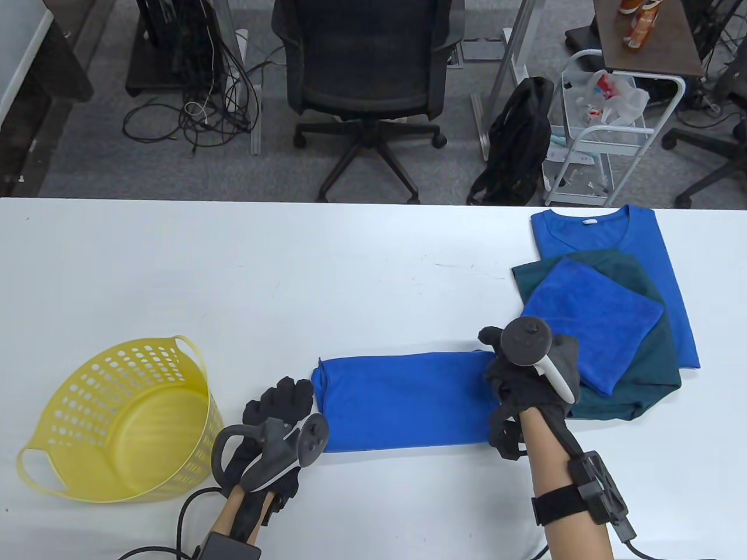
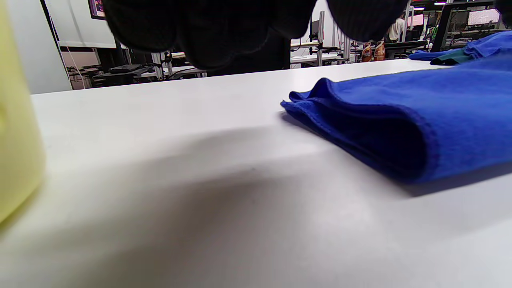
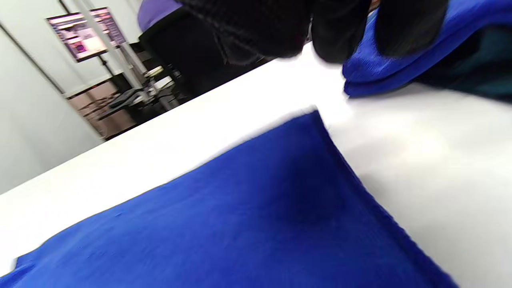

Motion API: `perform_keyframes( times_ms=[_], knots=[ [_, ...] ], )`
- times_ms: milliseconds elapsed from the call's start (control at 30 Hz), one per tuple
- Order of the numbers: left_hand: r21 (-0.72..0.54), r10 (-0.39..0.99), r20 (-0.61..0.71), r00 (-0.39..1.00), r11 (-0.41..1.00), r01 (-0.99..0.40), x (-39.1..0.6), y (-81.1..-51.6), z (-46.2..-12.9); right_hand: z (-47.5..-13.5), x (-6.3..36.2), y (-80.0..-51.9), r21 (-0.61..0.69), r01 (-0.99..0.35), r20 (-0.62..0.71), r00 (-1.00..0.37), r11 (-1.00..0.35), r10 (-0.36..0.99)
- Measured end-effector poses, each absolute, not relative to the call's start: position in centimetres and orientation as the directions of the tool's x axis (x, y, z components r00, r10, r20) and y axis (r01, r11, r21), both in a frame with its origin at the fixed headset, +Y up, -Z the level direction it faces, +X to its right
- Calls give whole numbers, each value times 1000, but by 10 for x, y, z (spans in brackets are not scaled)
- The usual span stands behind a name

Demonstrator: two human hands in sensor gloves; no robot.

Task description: Fold and stack clothes and towels from laundry basket

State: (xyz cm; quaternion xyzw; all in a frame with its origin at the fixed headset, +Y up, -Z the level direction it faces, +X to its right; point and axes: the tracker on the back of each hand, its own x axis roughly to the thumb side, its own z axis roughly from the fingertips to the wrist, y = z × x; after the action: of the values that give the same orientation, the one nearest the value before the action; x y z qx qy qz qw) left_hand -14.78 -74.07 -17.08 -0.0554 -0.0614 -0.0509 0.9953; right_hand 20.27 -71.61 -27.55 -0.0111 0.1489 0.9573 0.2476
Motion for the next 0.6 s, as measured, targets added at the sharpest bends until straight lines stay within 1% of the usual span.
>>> perform_keyframes(
  times_ms=[100, 133, 167, 200, 233, 267, 367, 433, 467, 500, 533, 567, 600],
  knots=[
    [-111, -100, 132, 986, 987, 115, -147, -741, -171, -273, 205, -715, 353, -431, -76, -898, -830, 434],
    [-112, -101, 132, 986, 987, 116, -147, -741, -171, -272, 205, -714, 353, -427, -76, -900, -833, 429],
    [-113, -103, 133, 986, 986, 118, -147, -741, -171, -270, 206, -713, 333, -417, -87, -907, -846, 413],
    [-114, -106, 133, 985, 986, 121, -147, -741, -171, -265, 206, -712, 276, -391, -115, -920, -878, 374],
    [-114, -107, 133, 985, 986, 122, -147, -741, -171, -262, 206, -713, 252, -365, -135, -930, -896, 341],
    [-114, -107, 132, 985, 986, 123, -147, -741, -171, -261, 206, -715, 256, -336, -156, -940, -906, 305],
    [-115, -107, 132, 985, 986, 122, -146, -741, -171, -255, 201, -738, 394, -214, -251, -961, -894, 119],
    [-114, -114, 133, 985, 985, 130, -146, -741, -171, -253, 195, -759, 493, -204, -285, -956, -846, 65],
    [-113, -118, 134, 984, 985, 133, -145, -742, -171, -250, 189, -765, 450, -153, -295, -956, -880, 16],
    [-112, -121, 134, 984, 984, 136, -145, -742, -171, -248, 188, -763, 371, -133, -294, -956, -919, 20],
    [-111, -124, 134, 983, 984, 139, -145, -742, -171, -250, 185, -767, 378, -214, -297, -949, -901, 101],
    [-110, -125, 132, 983, 984, 140, -145, -741, -170, -248, 185, -768, 347, -270, -370, -919, -898, 133],
    [-107, -128, 131, 983, 984, 142, -145, -741, -170, -249, 185, -769, 337, -290, -395, -907, -896, 145]
  ],
)
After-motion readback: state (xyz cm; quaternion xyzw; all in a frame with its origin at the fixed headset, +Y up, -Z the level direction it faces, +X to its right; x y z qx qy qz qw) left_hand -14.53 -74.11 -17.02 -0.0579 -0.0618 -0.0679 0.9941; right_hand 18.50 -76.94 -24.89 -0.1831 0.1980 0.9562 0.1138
